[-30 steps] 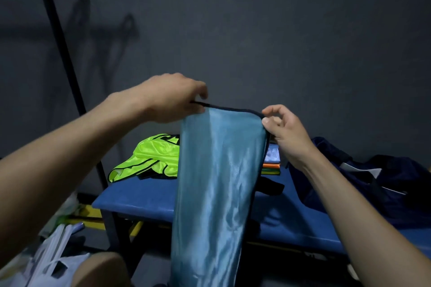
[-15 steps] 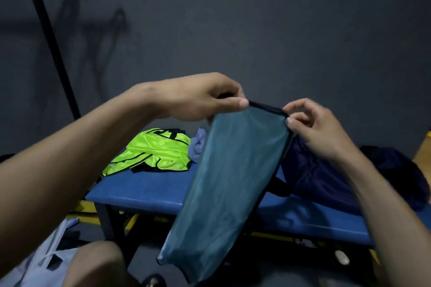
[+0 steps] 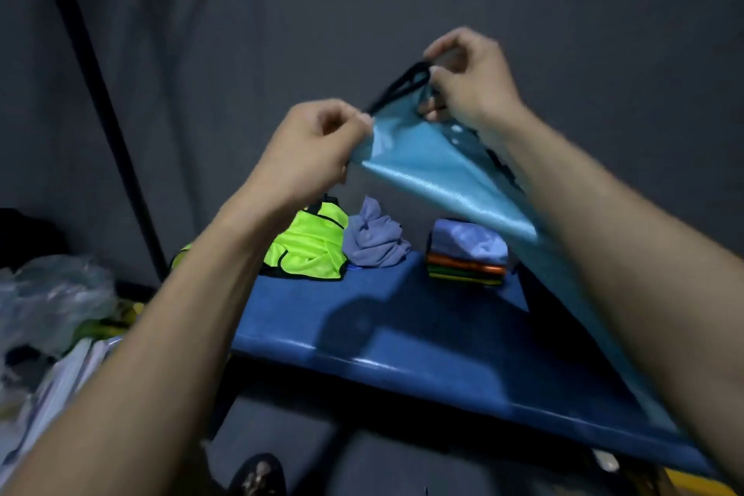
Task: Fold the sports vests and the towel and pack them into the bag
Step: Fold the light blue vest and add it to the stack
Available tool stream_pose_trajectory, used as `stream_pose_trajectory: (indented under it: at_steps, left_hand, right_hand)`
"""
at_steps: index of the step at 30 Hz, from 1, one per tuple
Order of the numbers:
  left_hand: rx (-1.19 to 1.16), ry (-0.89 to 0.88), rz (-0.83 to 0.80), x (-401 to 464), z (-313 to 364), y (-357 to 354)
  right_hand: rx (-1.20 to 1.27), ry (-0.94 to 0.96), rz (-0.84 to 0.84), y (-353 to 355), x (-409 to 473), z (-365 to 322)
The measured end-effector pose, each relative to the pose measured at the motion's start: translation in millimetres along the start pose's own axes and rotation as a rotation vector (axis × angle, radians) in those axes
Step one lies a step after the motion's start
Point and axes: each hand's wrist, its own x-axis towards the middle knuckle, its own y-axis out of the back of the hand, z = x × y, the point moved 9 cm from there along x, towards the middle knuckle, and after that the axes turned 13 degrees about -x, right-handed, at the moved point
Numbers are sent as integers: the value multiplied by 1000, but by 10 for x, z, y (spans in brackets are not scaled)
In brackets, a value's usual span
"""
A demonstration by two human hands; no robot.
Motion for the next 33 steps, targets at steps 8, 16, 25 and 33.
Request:
stream_pose_trajectory:
  at_steps: [8,16,25,33]
  left_hand:
    - [249,532,142,-487,-2250,1147]
    - [888,786,85,-602,-2992,1973]
    - [954,481,-508,-516,-3132,750]
    - [648,141,-573,-475,-2539,-588]
  right_hand:
    - [34,-160,-431,-2669,-602,1380]
    - [-18,-191,-439,-3545,-759,1556]
    - [3,-46,-481,-3040,-919,1389]
    - [-478,12,-425,-733,-1518,2174]
